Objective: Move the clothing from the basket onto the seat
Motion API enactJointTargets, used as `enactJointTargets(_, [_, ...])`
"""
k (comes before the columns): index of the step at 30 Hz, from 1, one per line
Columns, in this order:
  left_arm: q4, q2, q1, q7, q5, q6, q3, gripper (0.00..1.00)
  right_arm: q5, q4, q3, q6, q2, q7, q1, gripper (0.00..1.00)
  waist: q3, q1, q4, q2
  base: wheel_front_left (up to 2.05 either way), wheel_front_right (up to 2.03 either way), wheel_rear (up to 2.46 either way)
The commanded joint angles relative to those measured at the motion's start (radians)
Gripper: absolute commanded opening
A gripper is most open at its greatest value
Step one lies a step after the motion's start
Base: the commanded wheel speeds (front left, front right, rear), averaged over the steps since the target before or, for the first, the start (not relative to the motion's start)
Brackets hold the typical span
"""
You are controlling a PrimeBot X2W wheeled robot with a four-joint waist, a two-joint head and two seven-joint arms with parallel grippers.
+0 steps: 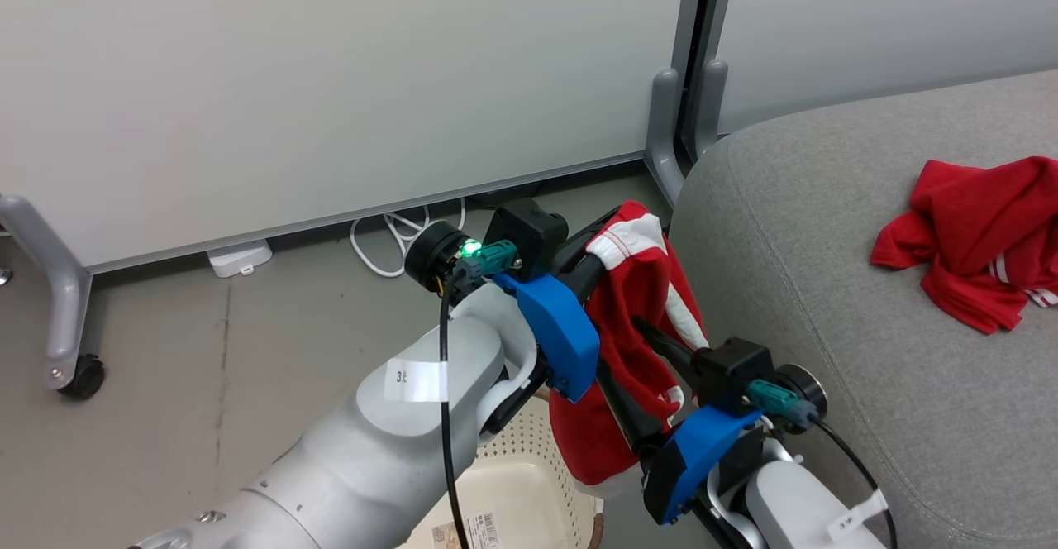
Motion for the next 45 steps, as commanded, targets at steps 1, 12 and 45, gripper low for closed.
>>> enactJointTargets(1, [0.000,0.001,-0.016,-0.007,-0.006,0.008,-0.005,0.00,0.006,0.029,0.016,0.000,-0.003,-0.004,-0.033,1.00,0.001,0.0000,0.002,0.0000,0.00,0.00,0.00])
enactJointTargets(12, [-0.012,0.000,-0.037,-0.009,-0.037,0.019,-0.047,0.00,0.086,0.256,0.128,0.000,0.000,-0.060,-0.198,1.00,0.017,0.0000,0.013,0.0000,0.00,0.00,0.00])
enactJointTargets(45, [0.014,0.000,-0.056,-0.017,-0.085,0.028,-0.100,0.00,0.303,0.485,0.362,0.000,0.001,-0.157,-0.358,0.00,0.003,0.0000,0.004,0.0000,0.00,0.00,0.00])
